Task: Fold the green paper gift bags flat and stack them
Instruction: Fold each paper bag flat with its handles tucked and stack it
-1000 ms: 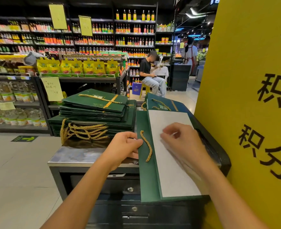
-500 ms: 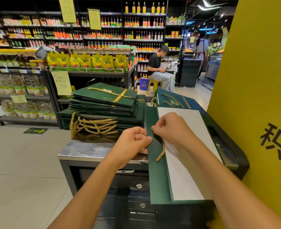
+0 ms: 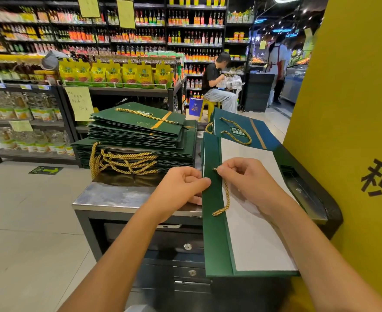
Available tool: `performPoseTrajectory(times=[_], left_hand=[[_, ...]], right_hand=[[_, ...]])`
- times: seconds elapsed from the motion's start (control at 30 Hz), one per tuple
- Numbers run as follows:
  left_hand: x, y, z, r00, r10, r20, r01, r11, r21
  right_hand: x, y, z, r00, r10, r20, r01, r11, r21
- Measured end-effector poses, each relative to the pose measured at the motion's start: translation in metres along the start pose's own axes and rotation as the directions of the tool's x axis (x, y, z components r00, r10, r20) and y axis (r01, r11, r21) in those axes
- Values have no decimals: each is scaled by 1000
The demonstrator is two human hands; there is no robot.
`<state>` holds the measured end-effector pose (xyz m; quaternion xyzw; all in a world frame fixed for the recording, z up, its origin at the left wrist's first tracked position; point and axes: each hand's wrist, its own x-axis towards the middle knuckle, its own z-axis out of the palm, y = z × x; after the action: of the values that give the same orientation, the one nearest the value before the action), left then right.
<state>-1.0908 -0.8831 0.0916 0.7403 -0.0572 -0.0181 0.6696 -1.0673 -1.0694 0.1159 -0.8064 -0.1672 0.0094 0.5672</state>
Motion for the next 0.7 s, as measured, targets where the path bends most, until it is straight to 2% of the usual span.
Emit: performPoseTrajectory(times=[0.13,0.2,0.3,0.37,0.43,0.53,0.6,0.7], left_hand=[[1,-1,-1,1000,-6,-3,6,999,32],[1,0,-1,1000,-8,2,8,1000,26],[1,0,-1,1000,-9,8,9,1000,20],[0,1,-2,1000,-17,13,16,1000,12],[0,2,-2,1000,-24,12,23,1000,9],[-2,2,-1,1000,-22,-8,22,1000,3],[-2,2,-2,999,-24,-24,24,1000,-8],[-1,2,-2,999,-27,-40,27,1000,-3]], right_hand=[[1,6,-7,998,1,-70,5,996,85],[1,11,-13,995,27,-97,-4,973,231],[1,16,-21,995,32,-90,18,858,513],[2,17,-23,996,26,-85,28,819,573],[2,17,-21,994,54,-95,4,853,522],[-2,10,-19,986,42,-163,-3,972,233],[-7,4,-17,981,-29,-194,42,997,63],[-19,6,-17,974,-152,-167,147,988,-43]])
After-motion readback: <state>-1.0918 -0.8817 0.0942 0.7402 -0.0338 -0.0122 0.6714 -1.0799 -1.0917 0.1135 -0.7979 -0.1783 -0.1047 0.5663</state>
